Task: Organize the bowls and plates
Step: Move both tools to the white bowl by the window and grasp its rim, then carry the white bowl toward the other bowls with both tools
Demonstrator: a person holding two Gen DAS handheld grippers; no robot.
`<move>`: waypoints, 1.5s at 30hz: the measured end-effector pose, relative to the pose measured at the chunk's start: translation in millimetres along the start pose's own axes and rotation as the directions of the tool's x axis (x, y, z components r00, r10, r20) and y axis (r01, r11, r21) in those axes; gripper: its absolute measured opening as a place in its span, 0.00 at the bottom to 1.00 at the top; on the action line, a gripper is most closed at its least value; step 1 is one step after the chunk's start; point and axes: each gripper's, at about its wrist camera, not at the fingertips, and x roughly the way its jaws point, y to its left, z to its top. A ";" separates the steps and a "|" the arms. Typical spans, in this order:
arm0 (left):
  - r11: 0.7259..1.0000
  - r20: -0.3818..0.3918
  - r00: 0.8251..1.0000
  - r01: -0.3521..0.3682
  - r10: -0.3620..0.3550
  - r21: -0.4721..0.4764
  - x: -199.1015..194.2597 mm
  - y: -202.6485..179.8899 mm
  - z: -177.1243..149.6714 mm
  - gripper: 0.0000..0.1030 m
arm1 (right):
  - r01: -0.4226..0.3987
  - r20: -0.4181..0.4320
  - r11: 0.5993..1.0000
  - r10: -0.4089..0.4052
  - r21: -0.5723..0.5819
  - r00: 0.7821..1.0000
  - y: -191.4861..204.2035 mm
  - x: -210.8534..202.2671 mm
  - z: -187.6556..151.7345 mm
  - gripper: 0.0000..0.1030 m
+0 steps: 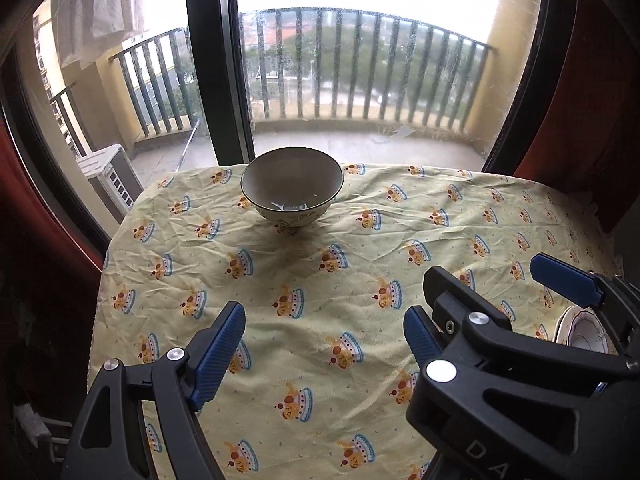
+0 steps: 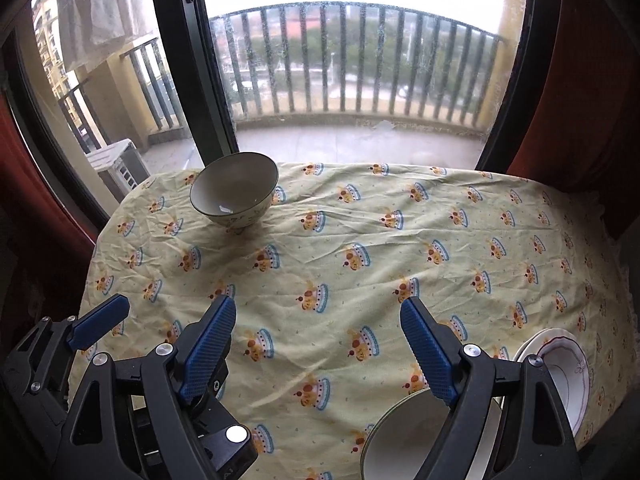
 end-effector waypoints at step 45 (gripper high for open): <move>0.959 -0.023 0.975 -0.219 0.219 -0.180 170.2 66.9 104.5 0.34 | -0.126 -0.041 0.991 0.125 -0.044 0.991 48.8 213.9 131.5 0.38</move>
